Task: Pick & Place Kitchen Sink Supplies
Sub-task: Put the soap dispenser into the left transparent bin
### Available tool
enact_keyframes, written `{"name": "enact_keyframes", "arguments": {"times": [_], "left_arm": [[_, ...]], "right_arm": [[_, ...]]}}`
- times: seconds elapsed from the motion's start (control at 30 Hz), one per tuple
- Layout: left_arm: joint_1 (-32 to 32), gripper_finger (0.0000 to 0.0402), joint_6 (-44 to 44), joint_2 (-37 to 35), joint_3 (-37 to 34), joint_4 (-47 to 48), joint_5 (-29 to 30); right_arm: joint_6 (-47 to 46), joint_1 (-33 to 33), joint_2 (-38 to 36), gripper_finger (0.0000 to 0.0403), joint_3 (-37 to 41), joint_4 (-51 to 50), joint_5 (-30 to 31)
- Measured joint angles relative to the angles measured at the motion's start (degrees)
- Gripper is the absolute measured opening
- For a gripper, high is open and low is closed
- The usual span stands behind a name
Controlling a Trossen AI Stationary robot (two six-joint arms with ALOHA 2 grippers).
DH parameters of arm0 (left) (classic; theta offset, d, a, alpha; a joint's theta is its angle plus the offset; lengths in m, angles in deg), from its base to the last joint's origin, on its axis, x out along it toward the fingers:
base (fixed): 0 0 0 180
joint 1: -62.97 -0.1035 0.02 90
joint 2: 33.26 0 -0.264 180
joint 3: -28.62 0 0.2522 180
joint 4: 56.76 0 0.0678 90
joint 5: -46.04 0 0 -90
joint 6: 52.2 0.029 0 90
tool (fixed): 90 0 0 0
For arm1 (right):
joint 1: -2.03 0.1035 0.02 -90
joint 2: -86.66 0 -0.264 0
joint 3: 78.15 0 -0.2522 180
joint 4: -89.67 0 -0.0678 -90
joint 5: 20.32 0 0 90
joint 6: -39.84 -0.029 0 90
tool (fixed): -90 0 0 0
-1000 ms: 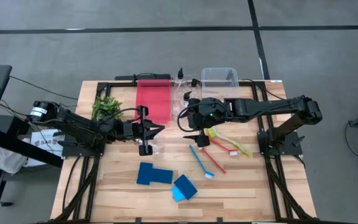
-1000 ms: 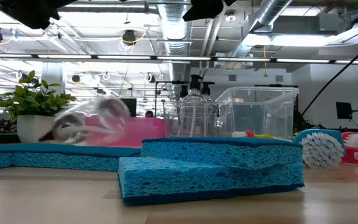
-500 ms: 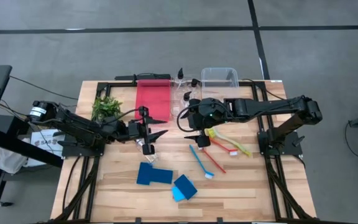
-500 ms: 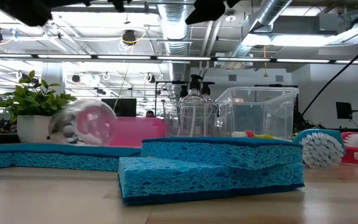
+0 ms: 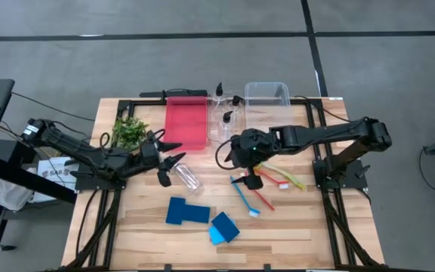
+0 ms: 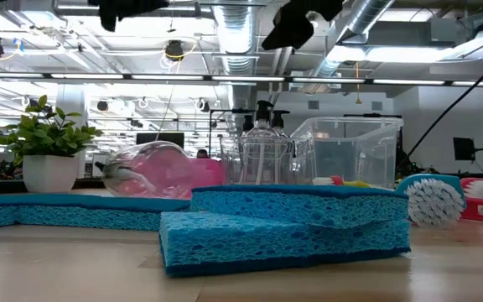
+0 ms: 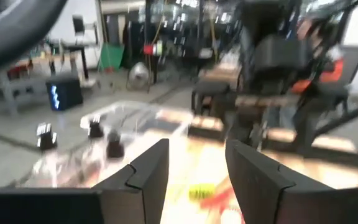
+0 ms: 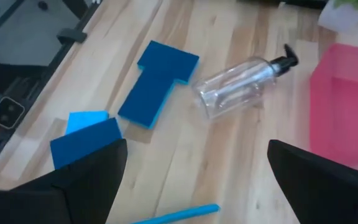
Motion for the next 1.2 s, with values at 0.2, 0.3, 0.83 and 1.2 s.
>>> {"name": "enact_keyframes", "arguments": {"times": [0.2, 0.3, 0.83, 1.2], "left_arm": [[-0.5, 0.0143, 0.4, 1.4, 0.0, 11.6, 1.4], [-1.2, 0.0136, 1.6, 3.3, 0.0, 12.0, 1.5], [-4.3, 0.0117, -0.4, 1.3, 0.0, 12.5, 1.9], [-4.2, 0.0117, -3.3, -3.9, 0.0, 15.4, 2.0]], "right_arm": [[-1.3, 0.7, 0.0, 0.0382, 6.4, 8.2, 0.2], [-2.8, 1.1, 0.0, 0.0382, 8.9, 10.6, 0.2], [-8.3, 1.8, 7.7, 0.0382, 21.0, 56.8, 1.4], [-12.1, 2.2, 20.4, 0.0382, 16.8, 73.0, -1.7]]}}
